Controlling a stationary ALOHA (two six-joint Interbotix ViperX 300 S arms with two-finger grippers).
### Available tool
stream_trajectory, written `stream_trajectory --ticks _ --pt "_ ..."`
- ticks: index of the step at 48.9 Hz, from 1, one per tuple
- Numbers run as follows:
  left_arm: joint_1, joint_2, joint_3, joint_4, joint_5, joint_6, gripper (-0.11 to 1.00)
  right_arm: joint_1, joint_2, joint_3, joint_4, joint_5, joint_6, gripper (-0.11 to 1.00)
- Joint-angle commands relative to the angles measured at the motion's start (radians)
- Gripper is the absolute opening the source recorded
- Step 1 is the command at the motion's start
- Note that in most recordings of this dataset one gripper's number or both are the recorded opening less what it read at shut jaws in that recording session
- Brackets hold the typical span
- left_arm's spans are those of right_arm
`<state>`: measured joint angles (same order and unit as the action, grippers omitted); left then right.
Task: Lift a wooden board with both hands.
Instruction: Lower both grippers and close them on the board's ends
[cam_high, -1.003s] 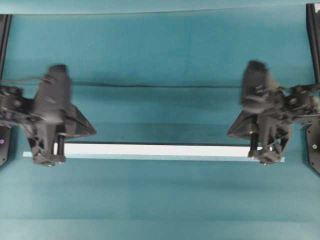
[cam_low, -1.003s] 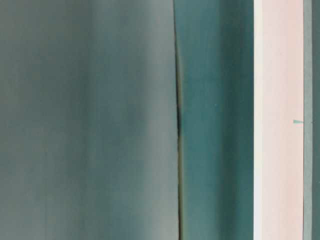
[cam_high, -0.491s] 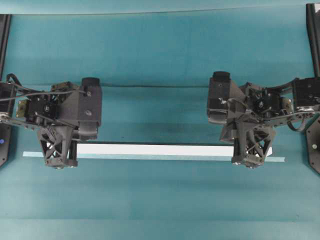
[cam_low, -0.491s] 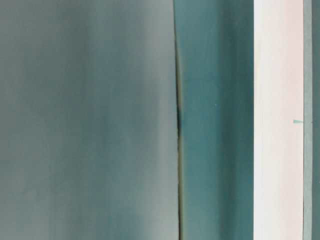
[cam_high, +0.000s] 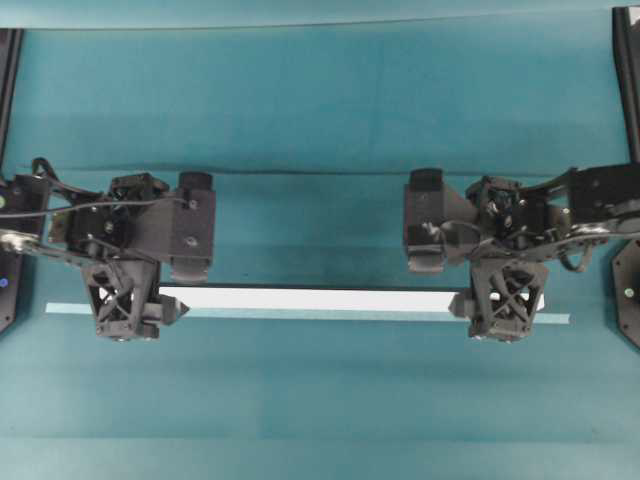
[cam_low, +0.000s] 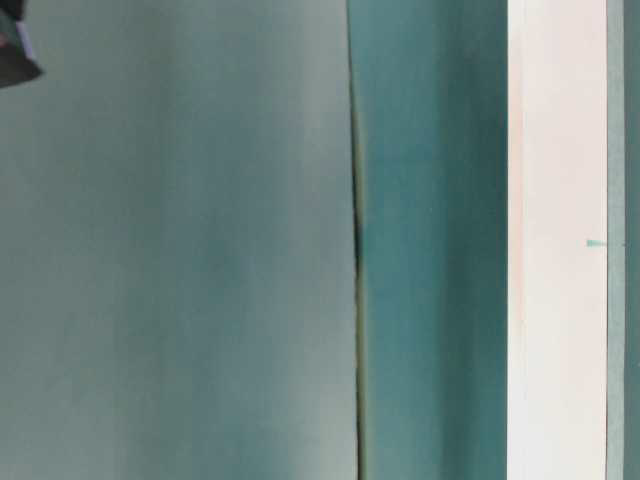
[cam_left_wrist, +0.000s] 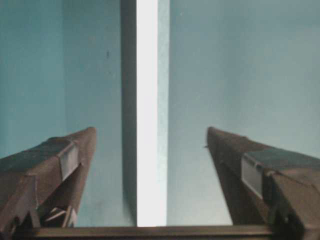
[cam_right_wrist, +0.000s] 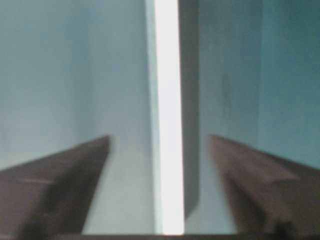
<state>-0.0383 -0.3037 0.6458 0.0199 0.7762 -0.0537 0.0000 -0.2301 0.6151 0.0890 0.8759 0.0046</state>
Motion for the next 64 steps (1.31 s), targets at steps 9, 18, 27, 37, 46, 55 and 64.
stream_trajectory --ticks 9,18,27,37,46,55,64 --pt "-0.002 0.040 0.028 0.003 -0.058 -0.002 0.97 0.012 0.058 0.006 -0.021 -0.060 -0.005 0.94" --pt "-0.002 0.075 0.075 0.003 -0.129 0.003 0.97 0.012 0.091 0.044 -0.021 -0.115 -0.006 0.95" --pt "-0.002 0.133 0.123 0.002 -0.215 0.002 0.97 0.012 0.117 0.086 -0.021 -0.187 -0.008 0.95" --pt "0.002 0.198 0.140 0.002 -0.287 -0.003 0.96 0.012 0.150 0.127 -0.021 -0.261 -0.011 0.95" --pt "0.009 0.250 0.143 0.003 -0.327 -0.002 0.96 0.012 0.190 0.143 -0.025 -0.302 -0.015 0.95" --pt "0.009 0.265 0.144 0.003 -0.336 0.002 0.96 0.012 0.230 0.144 -0.029 -0.341 -0.017 0.95" --pt "0.009 0.264 0.153 0.003 -0.336 0.006 0.96 0.012 0.236 0.146 -0.029 -0.344 -0.011 0.95"
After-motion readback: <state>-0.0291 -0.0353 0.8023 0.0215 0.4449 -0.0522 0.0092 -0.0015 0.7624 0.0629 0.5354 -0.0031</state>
